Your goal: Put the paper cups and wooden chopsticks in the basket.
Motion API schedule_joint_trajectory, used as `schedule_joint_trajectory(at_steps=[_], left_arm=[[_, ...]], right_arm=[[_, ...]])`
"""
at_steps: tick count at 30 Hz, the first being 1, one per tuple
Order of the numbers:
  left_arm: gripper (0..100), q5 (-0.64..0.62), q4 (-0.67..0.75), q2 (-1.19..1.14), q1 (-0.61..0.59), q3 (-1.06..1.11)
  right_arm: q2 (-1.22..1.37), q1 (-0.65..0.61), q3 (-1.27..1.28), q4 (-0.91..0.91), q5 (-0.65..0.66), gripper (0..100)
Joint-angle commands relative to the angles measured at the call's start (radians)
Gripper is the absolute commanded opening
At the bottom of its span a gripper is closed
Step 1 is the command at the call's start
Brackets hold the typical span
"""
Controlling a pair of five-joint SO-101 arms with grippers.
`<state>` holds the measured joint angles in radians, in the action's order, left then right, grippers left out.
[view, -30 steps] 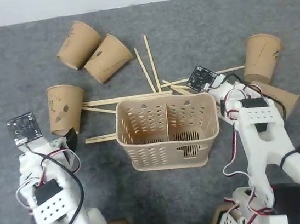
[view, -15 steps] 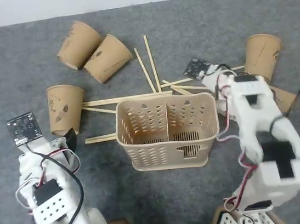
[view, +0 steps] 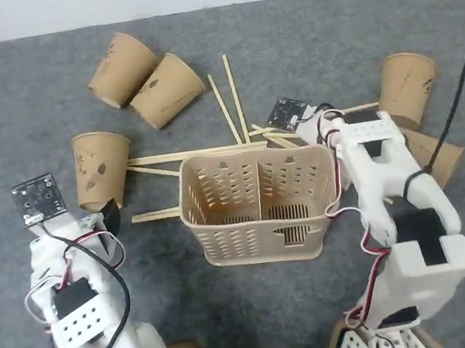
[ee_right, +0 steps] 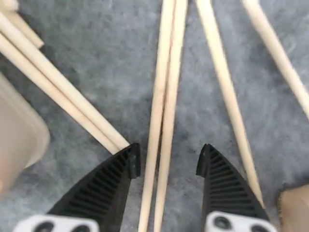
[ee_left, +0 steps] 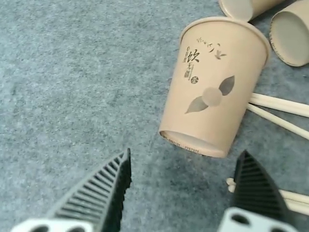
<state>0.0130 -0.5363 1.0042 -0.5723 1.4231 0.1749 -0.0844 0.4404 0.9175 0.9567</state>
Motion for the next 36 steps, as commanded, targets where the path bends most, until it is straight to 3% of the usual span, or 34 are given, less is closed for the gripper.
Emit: schedule_joint_trajectory(at_steps=[1,6,23,28,36], left_arm=[[33,-0.003,0.021,0.02,0.005,-0.002],[33,-0.003,0.025,0.021,0.005,0.004],[33,-0.003,0.025,0.021,0.005,0.005],[33,-0.003,0.025,0.021,0.005,0.005],[33,-0.003,0.025,0.021,0.005,0.005]], right_arm=[[0.013,-0.005,-0.048,-0.027,-0.012,18.8],[0.025,0.022,-0.087,-0.027,-0.012,10.7],[0.065,0.035,-0.114,-0.041,-0.006,11.3],[0.094,0.035,-0.16,-0.021,-0.011,0.0],[0.067,0.035,-0.166,-0.019,-0.011,0.8]])
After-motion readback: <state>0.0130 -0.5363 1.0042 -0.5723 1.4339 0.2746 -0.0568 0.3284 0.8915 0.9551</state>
